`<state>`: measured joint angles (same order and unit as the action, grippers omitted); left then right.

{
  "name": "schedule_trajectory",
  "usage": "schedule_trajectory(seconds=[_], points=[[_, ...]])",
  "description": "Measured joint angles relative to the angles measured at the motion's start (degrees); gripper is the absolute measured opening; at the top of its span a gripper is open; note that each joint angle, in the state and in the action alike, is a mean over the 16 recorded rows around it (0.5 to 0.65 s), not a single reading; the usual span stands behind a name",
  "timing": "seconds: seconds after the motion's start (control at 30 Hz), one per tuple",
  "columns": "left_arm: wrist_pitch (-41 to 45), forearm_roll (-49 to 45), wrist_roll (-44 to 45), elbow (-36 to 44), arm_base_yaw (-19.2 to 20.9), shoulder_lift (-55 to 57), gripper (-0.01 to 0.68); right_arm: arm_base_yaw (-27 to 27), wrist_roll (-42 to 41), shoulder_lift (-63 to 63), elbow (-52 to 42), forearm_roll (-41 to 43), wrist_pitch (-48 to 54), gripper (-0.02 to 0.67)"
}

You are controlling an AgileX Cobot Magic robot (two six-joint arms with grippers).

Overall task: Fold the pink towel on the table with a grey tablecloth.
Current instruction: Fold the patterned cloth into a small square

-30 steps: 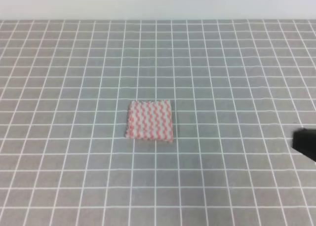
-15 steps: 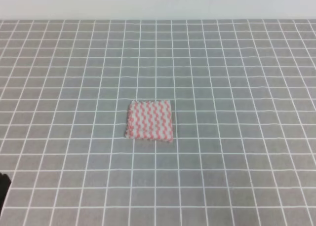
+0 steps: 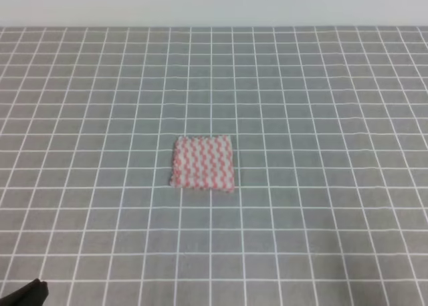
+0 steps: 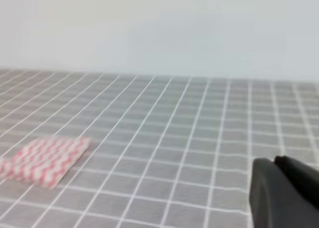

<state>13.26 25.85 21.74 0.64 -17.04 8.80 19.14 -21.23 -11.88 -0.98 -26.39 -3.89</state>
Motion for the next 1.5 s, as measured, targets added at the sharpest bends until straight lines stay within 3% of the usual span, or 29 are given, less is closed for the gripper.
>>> schedule_trajectory(seconds=[0.47,1.0,1.5], points=[[0.8,0.0,0.0,-0.1,0.0,-0.1,-0.002,-3.2,-0.8,12.9,-0.5,1.1,8.9,-0.015],[0.7,0.0,0.0,0.0,0.0,0.0,-0.004,-3.2,13.8,13.0,0.0,14.6,19.9,-0.015],[0.8,-0.6,0.0,-0.2,0.0,-0.1,-0.003,-3.2,14.7,13.1,-0.4,15.2,20.9,-0.015]])
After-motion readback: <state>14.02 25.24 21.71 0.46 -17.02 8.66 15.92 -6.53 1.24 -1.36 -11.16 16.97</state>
